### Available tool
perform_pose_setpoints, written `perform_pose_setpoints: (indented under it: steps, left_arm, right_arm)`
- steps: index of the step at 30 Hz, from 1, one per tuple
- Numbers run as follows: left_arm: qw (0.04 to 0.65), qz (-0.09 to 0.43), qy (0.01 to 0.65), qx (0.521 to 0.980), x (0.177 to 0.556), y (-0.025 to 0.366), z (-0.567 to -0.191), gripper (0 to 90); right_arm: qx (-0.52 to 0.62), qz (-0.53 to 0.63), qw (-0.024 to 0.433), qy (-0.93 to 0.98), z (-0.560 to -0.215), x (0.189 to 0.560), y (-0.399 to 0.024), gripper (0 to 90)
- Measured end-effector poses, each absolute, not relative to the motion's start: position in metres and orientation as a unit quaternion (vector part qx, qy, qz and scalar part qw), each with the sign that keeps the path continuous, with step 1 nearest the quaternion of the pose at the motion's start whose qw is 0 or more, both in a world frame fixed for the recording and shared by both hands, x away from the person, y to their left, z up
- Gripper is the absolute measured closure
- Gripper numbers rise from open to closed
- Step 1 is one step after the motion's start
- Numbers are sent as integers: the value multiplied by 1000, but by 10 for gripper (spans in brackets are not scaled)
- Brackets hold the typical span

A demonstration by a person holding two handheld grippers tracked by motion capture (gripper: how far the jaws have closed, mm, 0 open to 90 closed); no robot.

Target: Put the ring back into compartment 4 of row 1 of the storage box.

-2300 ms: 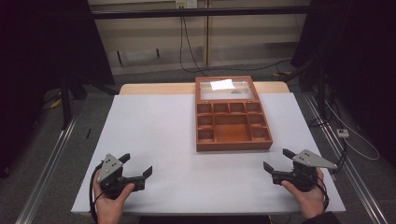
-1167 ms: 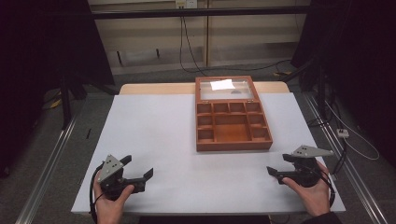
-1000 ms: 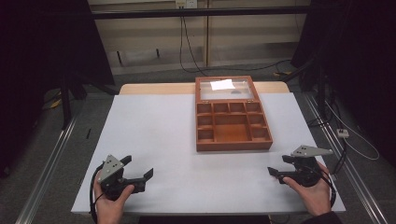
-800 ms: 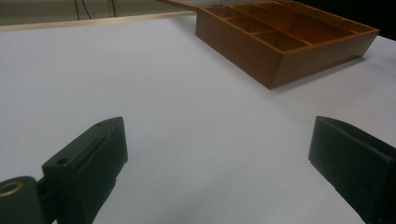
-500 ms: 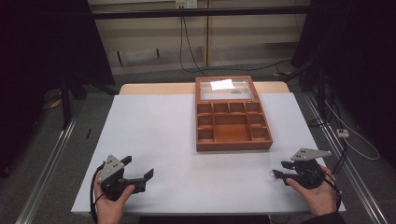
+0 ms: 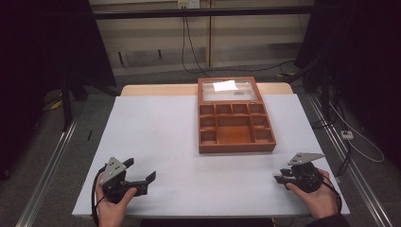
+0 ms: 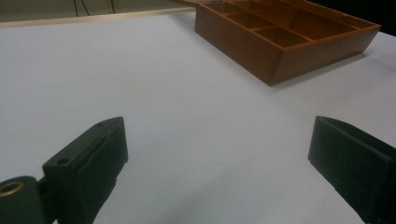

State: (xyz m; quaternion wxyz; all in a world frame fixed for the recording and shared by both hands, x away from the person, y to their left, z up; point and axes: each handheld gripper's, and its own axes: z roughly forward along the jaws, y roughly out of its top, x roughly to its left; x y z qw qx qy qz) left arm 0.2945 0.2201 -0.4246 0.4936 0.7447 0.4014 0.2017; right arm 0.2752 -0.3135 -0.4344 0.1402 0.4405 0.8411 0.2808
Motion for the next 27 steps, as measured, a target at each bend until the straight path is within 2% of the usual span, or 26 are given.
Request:
perform_pose_setpoints:
  steps: [10,21,27]
  left_arm:
    - [493,199,405,744,295,220,-425,48]
    - [489,200,405,746,296,220,-425,48]
    - [494,198,407,743,295,220,-425,48]
  right_arm:
    - [445,271,137,842,-437,277,-311,701]
    - [447,294,136,834,-433,278,-315,708]
    - [447,345,127,815,-425,276,-316,709]
